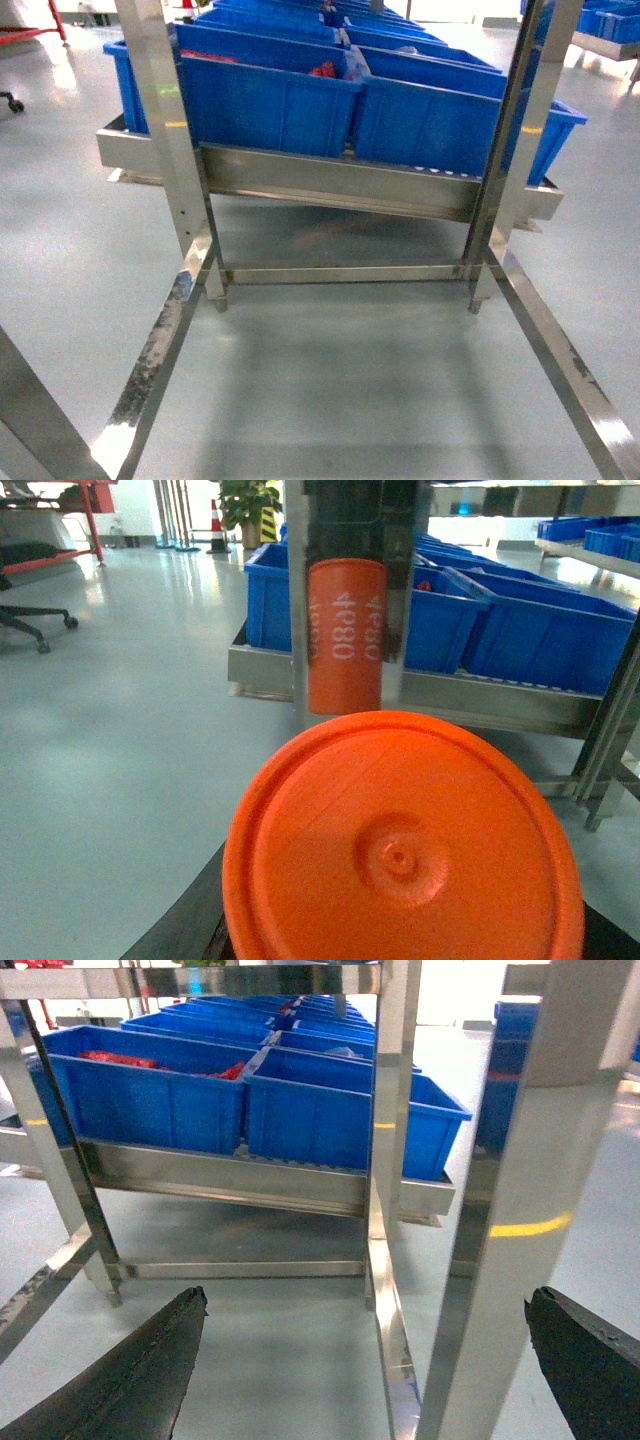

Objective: Pick capacitor and pack into box

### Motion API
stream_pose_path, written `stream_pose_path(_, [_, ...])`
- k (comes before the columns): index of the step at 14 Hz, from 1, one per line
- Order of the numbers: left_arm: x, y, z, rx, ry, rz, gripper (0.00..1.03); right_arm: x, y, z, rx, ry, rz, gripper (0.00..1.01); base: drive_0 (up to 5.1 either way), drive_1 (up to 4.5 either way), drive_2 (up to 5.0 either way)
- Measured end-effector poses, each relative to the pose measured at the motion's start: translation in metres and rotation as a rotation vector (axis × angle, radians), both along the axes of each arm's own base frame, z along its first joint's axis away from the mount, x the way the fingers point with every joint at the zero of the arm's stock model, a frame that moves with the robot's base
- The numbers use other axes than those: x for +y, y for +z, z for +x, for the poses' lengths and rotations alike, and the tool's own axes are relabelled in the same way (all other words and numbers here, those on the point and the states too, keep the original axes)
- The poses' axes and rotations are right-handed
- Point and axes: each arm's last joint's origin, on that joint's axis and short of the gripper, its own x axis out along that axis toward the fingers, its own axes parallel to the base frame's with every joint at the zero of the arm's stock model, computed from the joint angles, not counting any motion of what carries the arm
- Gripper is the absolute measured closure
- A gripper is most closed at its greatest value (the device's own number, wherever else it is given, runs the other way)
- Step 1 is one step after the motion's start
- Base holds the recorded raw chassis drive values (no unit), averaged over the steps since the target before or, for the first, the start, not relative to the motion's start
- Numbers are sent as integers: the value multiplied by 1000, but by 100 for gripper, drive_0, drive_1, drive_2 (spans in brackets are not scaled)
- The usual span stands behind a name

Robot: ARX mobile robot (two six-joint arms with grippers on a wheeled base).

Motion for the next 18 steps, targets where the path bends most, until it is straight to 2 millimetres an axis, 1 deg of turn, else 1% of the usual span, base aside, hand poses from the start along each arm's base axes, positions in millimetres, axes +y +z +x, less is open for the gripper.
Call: stream_pose_path(18, [0,0,0,1,1,0,59,0,0,0,-1,1,0,3,-479,345,154])
